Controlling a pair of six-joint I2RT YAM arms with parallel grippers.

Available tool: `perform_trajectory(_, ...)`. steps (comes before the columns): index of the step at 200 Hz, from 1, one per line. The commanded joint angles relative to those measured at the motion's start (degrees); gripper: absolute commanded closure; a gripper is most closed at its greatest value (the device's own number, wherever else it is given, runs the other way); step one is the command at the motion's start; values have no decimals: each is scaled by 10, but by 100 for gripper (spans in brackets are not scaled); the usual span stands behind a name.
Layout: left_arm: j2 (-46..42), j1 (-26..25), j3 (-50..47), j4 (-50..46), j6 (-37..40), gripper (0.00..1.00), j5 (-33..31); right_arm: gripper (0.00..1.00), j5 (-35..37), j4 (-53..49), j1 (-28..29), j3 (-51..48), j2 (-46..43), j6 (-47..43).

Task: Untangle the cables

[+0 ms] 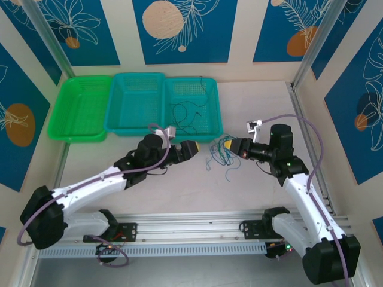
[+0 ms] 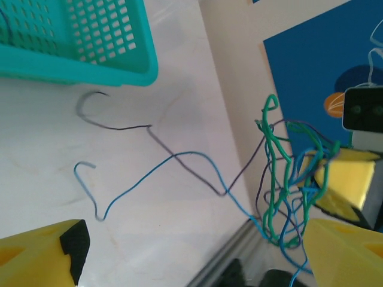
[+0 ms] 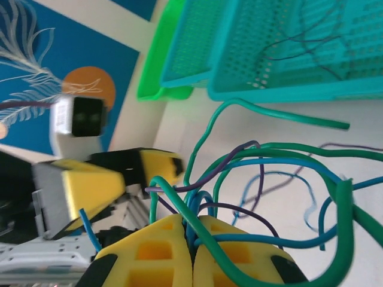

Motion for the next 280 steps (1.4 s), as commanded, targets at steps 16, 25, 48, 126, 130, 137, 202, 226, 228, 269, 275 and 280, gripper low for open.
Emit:
perform_trajectory(16, 51, 5, -19, 165, -215, 7, 67, 100, -29, 99, 31, -16, -11, 63)
perform_trajectory(25, 63, 3, -22, 188, -236, 9, 77, 100, -19, 104, 39, -16, -10, 64)
perform_trajectory(48, 66, -6, -24, 185, -250, 16, 81, 100, 3, 131, 42, -21, -8, 86)
perform_trajectory(126, 141, -23, -41, 301, -319, 7, 56, 100, 13, 199, 49, -15, -15, 138)
perform_trajectory(130, 145, -26, -39, 307, -320, 7, 48, 100, 13, 201, 51, -15, -14, 138)
perform_trajectory(137, 150, -30, -33, 312, -323, 6, 37, 100, 12, 203, 54, -15, -12, 141)
perform_trajectory(202, 207, -31, 4, 360, -374, 41, 7, 100, 30, 202, 79, -19, -19, 147)
perform_trajectory(226, 228, -32, 3, 396, -395, 31, 19, 100, 41, 199, 79, -17, -24, 146)
perform_trajectory(228, 228, -32, 2, 396, -396, 30, 18, 100, 42, 199, 80, -17, -23, 147)
perform_trajectory(269, 235, -32, 3, 411, -411, 49, 5, 100, 42, 211, 79, -18, -21, 162)
perform_trajectory(275, 237, -32, 8, 413, -410, 57, 7, 100, 42, 210, 80, -18, -22, 162)
perform_trajectory(280, 238, -32, 11, 412, -410, 65, 7, 100, 43, 207, 79, -18, -24, 162)
